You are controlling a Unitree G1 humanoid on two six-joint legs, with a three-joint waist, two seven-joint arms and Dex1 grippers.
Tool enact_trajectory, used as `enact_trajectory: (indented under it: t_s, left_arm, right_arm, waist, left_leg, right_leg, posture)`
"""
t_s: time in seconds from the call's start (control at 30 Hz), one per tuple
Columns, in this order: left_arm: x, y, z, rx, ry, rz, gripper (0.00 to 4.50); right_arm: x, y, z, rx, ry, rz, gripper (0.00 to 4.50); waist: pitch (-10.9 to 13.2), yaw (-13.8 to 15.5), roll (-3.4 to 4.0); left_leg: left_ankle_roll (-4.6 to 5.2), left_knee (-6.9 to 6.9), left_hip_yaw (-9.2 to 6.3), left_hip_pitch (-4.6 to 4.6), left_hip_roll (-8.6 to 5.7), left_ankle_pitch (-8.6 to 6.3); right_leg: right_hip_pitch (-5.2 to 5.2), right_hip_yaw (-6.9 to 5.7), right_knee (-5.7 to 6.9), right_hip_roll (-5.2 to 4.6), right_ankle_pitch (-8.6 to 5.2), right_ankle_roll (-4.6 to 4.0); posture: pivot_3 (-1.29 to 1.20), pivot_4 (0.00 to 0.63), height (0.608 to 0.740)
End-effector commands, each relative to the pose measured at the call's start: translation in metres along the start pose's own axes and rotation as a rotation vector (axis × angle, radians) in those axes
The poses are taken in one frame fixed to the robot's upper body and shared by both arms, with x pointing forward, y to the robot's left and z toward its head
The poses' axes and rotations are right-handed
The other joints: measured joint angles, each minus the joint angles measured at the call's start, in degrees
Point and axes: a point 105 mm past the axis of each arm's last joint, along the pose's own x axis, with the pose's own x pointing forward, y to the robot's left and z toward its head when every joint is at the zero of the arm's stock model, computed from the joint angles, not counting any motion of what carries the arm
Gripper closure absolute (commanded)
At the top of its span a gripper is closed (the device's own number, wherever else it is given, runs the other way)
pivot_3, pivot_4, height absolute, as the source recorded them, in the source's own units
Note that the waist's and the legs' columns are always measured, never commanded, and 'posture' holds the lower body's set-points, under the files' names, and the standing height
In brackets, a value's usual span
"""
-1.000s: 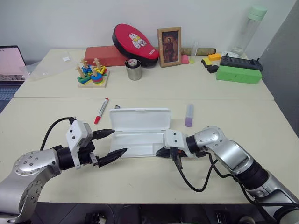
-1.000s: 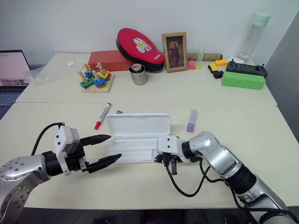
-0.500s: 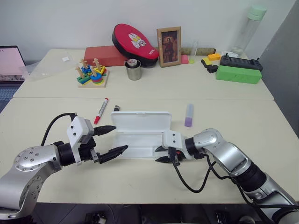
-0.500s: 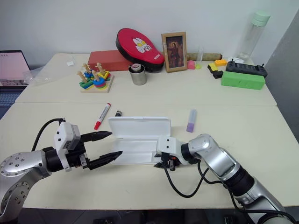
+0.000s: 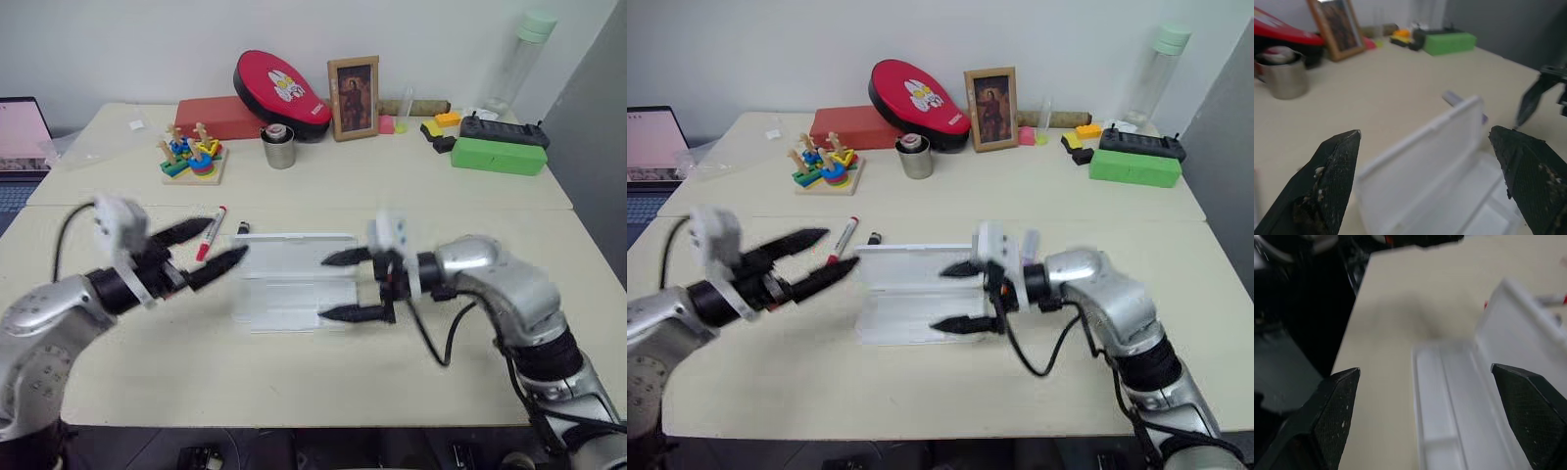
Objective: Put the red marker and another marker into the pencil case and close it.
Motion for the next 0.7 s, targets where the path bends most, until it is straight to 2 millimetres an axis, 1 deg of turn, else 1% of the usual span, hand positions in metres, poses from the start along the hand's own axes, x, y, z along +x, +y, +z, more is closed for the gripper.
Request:
enact_trajectory:
  t_s: [0.03, 0.1, 0.13, 0.27, 0.37, 0.4, 0.47, 0.53, 0.67, 0.7]
  left_arm:
    - [-0.008, 0.045, 0.010, 0.000, -0.020, 0.251, 0.00]
    - [-0.010, 0.072, -0.003, -0.037, 0.042, 0.389, 0.00]
    - [-0.010, 0.080, -0.010, -0.063, 0.065, 0.433, 0.00]
    - [-0.006, 0.102, -0.043, -0.116, 0.170, 0.519, 0.00]
    - [-0.001, 0.111, -0.060, -0.121, 0.230, 0.550, 0.00]
    - [0.001, 0.112, -0.063, -0.117, 0.243, 0.551, 0.00]
    - [0.007, 0.112, -0.077, -0.145, 0.273, 0.520, 0.00]
    - [0.019, 0.117, -0.091, -0.184, 0.288, 0.511, 0.00]
    - [0.028, 0.124, -0.105, -0.159, 0.345, 0.517, 0.00]
    - [0.030, 0.126, -0.113, -0.159, 0.377, 0.524, 0.00]
  right_arm:
    - [-0.007, -0.021, 0.038, -0.033, -0.121, -0.112, 0.01]
    - [-0.006, -0.039, 0.050, -0.058, -0.146, -0.209, 0.01]
    - [-0.004, -0.044, 0.054, -0.068, -0.156, -0.229, 0.01]
    - [0.002, -0.050, 0.064, -0.077, -0.193, -0.249, 0.01]
    - [0.005, -0.050, 0.064, -0.090, -0.188, -0.247, 0.01]
    - [0.006, -0.050, 0.064, -0.093, -0.186, -0.247, 0.01]
    - [0.007, -0.049, 0.065, -0.099, -0.193, -0.248, 0.01]
    - [0.009, -0.049, 0.068, -0.108, -0.207, -0.252, 0.01]
    - [0.011, -0.048, 0.070, -0.117, -0.215, -0.252, 0.01]
    - [0.011, -0.048, 0.071, -0.120, -0.218, -0.253, 0.01]
  waist:
    - [0.00, 0.07, 0.00]
    - [0.00, 0.06, 0.00]
    - [0.00, 0.05, 0.00]
    - [0.00, 0.03, 0.00]
    - [0.00, 0.14, 0.00]
    - [0.00, 0.15, 0.00]
    - [0.00, 0.09, 0.00]
    - [0.00, 0.13, 0.01]
    - [0.00, 0.07, 0.00]
    - [0.00, 0.04, 0.00]
  left_leg:
    - [0.00, 0.00, 0.00, 0.00, 0.00, 0.00]
    - [0.00, 0.00, 0.00, 0.01, 0.00, 0.00]
    - [0.00, 0.00, 0.01, 0.01, 0.00, 0.00]
    - [-0.01, -0.04, 0.02, -0.03, 0.00, 0.00]
    - [-0.01, -0.08, 0.01, -0.10, 0.00, 0.01]
    - [-0.02, -0.08, 0.00, -0.14, 0.00, 0.01]
    - [-0.02, -0.07, 0.01, -0.13, 0.00, 0.01]
    - [-0.03, -0.07, 0.01, -0.11, 0.00, 0.02]
    - [-0.03, -0.03, 0.01, -0.09, 0.00, 0.02]
    - [-0.03, -0.03, 0.01, -0.10, 0.00, 0.02]
  right_leg:
    - [0.00, 0.00, 0.00, 0.00, 0.00, 0.00]
    - [-0.01, -0.01, 0.00, 0.00, 0.00, 0.00]
    - [-0.01, -0.01, 0.00, 0.00, 0.00, 0.00]
    - [-0.07, -0.01, 0.00, 0.00, 0.00, 0.00]
    - [-0.14, -0.02, -0.01, 0.00, 0.00, -0.01]
    - [-0.16, -0.03, -0.02, 0.00, 0.00, -0.01]
    - [-0.17, -0.03, -0.01, 0.00, 0.00, -0.01]
    - [-0.17, -0.03, 0.05, 0.00, 0.00, -0.01]
    - [-0.16, -0.03, 0.13, 0.00, 0.00, -0.01]
    - [-0.17, -0.04, 0.12, 0.00, 0.00, -0.01]
  posture:
    - [0.00, 0.150, 0.740]
    - [0.00, 0.150, 0.740]
    - [0.00, 0.150, 0.740]
    - [0.00, 0.150, 0.740]
    - [0.00, 0.150, 0.740]
    - [0.00, 0.150, 0.740]
    - [0.00, 0.150, 0.740]
    - [0.00, 0.150, 0.740]
    - [0.00, 0.150, 0.740]
    - [0.00, 0.150, 0.740]
